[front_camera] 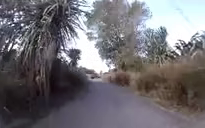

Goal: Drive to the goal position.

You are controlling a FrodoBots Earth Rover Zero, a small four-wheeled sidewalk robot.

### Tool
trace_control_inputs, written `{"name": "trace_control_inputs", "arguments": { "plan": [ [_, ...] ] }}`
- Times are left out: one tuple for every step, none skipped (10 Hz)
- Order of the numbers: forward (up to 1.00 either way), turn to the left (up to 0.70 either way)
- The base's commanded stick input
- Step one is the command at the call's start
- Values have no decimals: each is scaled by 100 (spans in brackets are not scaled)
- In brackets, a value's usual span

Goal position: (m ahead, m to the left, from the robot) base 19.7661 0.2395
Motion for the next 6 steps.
{"name": "trace_control_inputs", "arguments": {
  "plan": [
    [85, 34],
    [85, 34],
    [85, 34],
    [85, 0],
    [85, 0],
    [85, 0]
  ]
}}
